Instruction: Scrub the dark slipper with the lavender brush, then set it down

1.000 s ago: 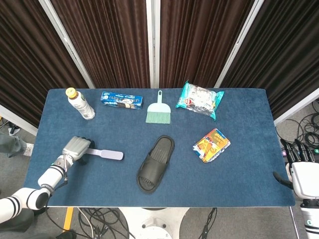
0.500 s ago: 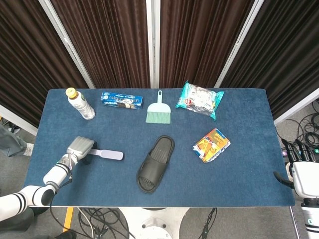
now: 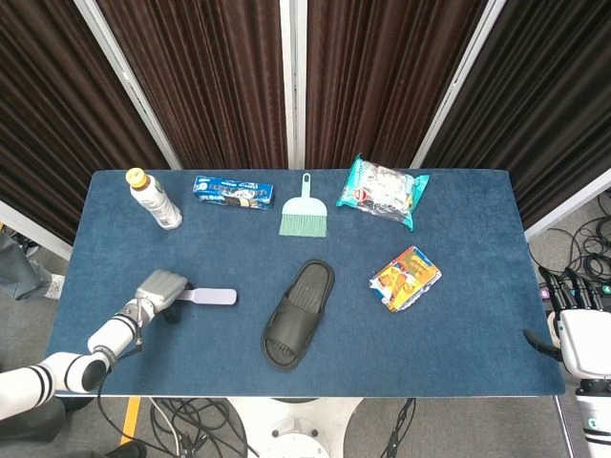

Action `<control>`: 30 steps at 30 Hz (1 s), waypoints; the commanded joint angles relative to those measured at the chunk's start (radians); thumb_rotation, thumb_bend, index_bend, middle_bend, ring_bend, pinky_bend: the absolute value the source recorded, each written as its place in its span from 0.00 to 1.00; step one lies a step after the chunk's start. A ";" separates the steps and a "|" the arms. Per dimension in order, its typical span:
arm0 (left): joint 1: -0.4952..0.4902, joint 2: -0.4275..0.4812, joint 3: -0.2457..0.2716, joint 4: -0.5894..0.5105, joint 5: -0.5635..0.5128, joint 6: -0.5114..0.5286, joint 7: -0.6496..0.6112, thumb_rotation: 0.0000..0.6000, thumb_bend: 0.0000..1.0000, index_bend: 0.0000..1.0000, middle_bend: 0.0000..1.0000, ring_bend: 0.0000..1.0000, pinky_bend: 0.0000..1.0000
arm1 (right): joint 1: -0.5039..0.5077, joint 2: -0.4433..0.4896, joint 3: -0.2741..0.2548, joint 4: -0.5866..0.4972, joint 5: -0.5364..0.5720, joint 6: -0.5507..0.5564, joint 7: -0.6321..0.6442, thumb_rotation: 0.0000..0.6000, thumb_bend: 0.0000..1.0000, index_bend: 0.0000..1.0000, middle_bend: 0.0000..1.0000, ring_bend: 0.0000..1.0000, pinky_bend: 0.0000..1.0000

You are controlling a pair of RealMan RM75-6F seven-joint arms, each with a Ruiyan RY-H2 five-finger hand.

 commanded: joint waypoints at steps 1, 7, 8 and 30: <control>-0.012 0.003 0.001 0.002 0.006 -0.032 -0.037 1.00 0.25 0.61 0.68 0.56 0.61 | -0.001 -0.001 0.000 0.001 0.002 -0.001 0.002 1.00 0.04 0.03 0.16 0.03 0.10; -0.005 -0.005 -0.009 0.013 0.046 -0.046 -0.125 1.00 0.41 0.80 0.82 0.72 0.74 | 0.000 -0.002 0.002 0.004 0.007 -0.003 0.010 1.00 0.04 0.03 0.16 0.03 0.10; 0.002 -0.010 -0.014 0.017 0.063 -0.030 -0.142 1.00 0.41 0.83 0.85 0.75 0.78 | 0.000 -0.003 0.003 0.005 0.008 -0.003 0.012 1.00 0.04 0.03 0.16 0.03 0.10; 0.209 -0.090 -0.046 0.050 0.578 0.650 -0.730 1.00 0.41 1.00 1.00 1.00 1.00 | 0.185 0.048 -0.035 -0.087 -0.178 -0.230 -0.007 1.00 0.05 0.03 0.18 0.03 0.10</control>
